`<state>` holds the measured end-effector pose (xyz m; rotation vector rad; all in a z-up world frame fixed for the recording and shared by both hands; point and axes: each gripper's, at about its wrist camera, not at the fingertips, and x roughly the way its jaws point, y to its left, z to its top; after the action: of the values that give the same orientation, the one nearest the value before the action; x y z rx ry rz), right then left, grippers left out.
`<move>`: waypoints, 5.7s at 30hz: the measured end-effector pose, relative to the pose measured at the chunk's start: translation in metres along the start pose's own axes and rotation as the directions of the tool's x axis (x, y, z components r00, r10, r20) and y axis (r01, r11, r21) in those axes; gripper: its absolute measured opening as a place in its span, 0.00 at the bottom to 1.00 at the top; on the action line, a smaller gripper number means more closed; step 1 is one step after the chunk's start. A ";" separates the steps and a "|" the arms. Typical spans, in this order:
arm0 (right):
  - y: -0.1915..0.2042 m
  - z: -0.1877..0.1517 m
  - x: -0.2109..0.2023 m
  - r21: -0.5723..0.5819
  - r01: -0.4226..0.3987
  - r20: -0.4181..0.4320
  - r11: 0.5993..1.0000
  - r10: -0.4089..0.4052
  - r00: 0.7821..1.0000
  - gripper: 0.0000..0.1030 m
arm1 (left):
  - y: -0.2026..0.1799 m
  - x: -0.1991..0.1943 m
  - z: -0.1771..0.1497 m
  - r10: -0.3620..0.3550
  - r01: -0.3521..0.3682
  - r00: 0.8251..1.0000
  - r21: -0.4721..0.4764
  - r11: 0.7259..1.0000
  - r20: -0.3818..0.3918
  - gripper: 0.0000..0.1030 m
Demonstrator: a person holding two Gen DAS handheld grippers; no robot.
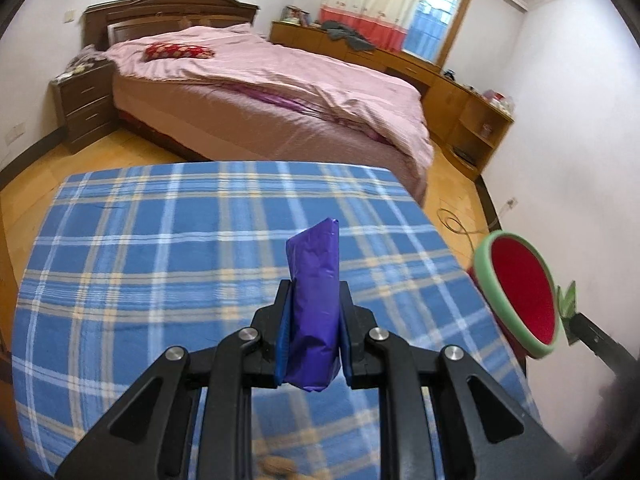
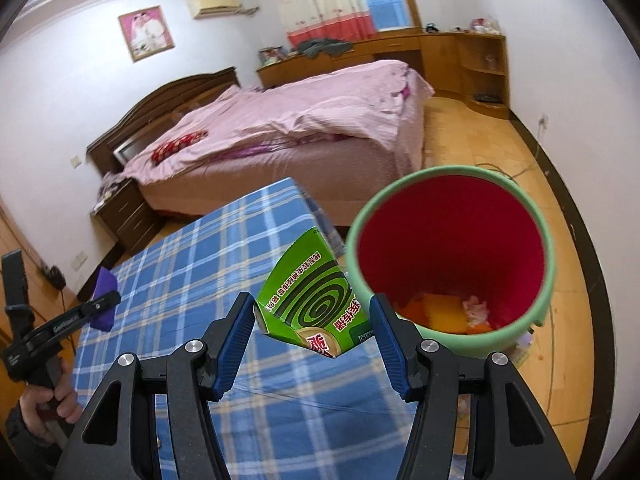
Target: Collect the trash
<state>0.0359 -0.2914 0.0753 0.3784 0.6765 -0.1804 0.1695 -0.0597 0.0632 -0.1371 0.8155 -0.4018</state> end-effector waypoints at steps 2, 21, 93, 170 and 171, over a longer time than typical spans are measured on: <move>-0.010 -0.001 -0.005 0.020 0.004 0.008 1.000 -0.004 1.000 0.59 | -0.014 -0.002 -0.002 -0.019 0.019 1.000 0.019 1.000 -0.011 0.19; -0.092 0.006 -0.021 0.114 0.023 0.062 0.993 -0.030 0.998 0.59 | -0.159 0.028 -0.010 -0.117 0.148 0.982 0.221 0.964 -0.148 0.19; -0.024 -0.025 -0.059 0.011 -0.141 0.077 0.990 0.139 0.987 0.73 | -0.130 -0.037 -0.045 -0.023 0.032 0.998 0.153 0.988 -0.065 0.45; 0.073 -0.127 -0.066 -0.212 -0.131 0.140 0.969 0.163 0.977 0.81 | -0.015 -0.116 -0.150 0.334 -0.334 0.931 -0.025 0.942 0.150 0.53; 0.073 -0.127 -0.066 -0.211 -0.131 0.140 0.969 0.162 0.977 0.81 | -0.015 -0.115 -0.150 0.334 -0.334 0.931 -0.026 0.942 0.150 0.53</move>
<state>-0.0674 -0.1709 0.0473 0.2160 0.5042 0.0006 -0.0156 -0.0226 0.0432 -0.0261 0.6714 -0.0679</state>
